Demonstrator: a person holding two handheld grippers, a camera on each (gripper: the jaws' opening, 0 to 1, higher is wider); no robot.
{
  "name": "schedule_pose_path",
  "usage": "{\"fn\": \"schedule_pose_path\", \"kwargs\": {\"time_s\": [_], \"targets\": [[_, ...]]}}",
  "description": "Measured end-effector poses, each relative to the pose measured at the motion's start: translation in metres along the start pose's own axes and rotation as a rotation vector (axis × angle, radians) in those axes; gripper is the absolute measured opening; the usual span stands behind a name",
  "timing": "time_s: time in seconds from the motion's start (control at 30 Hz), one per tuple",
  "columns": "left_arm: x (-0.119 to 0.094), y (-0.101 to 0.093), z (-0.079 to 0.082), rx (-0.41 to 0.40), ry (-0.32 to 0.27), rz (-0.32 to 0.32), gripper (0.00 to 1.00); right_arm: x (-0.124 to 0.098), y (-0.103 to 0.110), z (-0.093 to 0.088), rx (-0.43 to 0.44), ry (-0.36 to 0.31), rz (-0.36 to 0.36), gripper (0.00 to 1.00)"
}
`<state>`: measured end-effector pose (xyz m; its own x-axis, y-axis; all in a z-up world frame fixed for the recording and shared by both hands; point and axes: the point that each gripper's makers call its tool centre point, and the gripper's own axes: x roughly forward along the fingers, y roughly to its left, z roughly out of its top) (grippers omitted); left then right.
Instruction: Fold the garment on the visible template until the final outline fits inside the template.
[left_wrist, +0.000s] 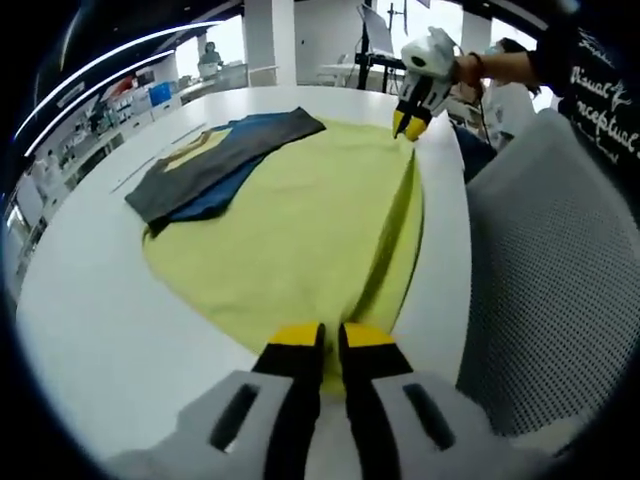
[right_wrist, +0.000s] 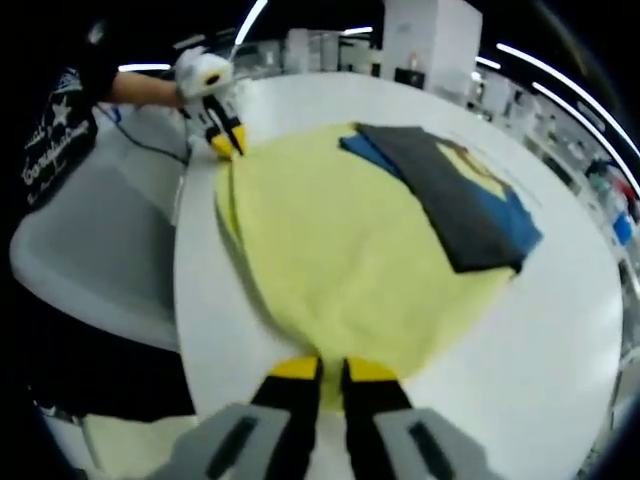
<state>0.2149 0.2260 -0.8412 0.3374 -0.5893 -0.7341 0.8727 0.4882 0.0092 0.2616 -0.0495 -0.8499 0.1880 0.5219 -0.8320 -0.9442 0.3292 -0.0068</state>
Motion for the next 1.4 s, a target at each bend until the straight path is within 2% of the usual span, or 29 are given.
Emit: {"fn": "schedule_pose_path", "kwargs": {"time_s": [0.17, 0.6, 0.93, 0.97, 1.0, 1.03, 1.17, 1.3, 1.4], "targets": [[-0.001, -0.003, 0.0, 0.015, 0.011, -0.004, 0.0, 0.0, 0.0, 0.001, -0.006, -0.002, -0.003, 0.03], [-0.011, -0.007, -0.011, 0.071, 0.043, 0.008, 0.0, -0.003, 0.008, -0.004, -0.004, -0.001, 0.011, 0.0], [-0.018, -0.011, -0.02, 0.12, 0.093, -0.046, 0.13, -0.003, 0.008, -0.006, 0.009, 0.016, 0.013, 0.01], [-0.019, -0.016, -0.025, 0.125, 0.131, -0.082, 0.15, -0.004, 0.009, -0.006, 0.009, 0.017, 0.014, 0.02], [-0.017, -0.014, -0.021, 0.106, 0.099, -0.066, 0.16, -0.004, 0.009, -0.006, 0.009, 0.018, 0.014, 0.02], [-0.016, -0.014, -0.022, 0.145, 0.111, -0.078, 0.16, -0.004, 0.008, -0.007, 0.009, 0.018, 0.014, 0.02], [-0.013, -0.011, -0.022, 0.121, 0.129, -0.08, 0.15, -0.003, 0.008, -0.007, 0.013, 0.015, 0.012, 0.01], [-0.011, -0.001, -0.022, 0.056, 0.14, -0.05, 0.07, -0.003, 0.007, -0.007, 0.016, 0.013, 0.012, 0.01], [-0.011, 0.0, -0.022, 0.052, 0.142, -0.058, 0.04, -0.003, 0.007, -0.007, 0.017, 0.014, 0.011, 0.01]]}}
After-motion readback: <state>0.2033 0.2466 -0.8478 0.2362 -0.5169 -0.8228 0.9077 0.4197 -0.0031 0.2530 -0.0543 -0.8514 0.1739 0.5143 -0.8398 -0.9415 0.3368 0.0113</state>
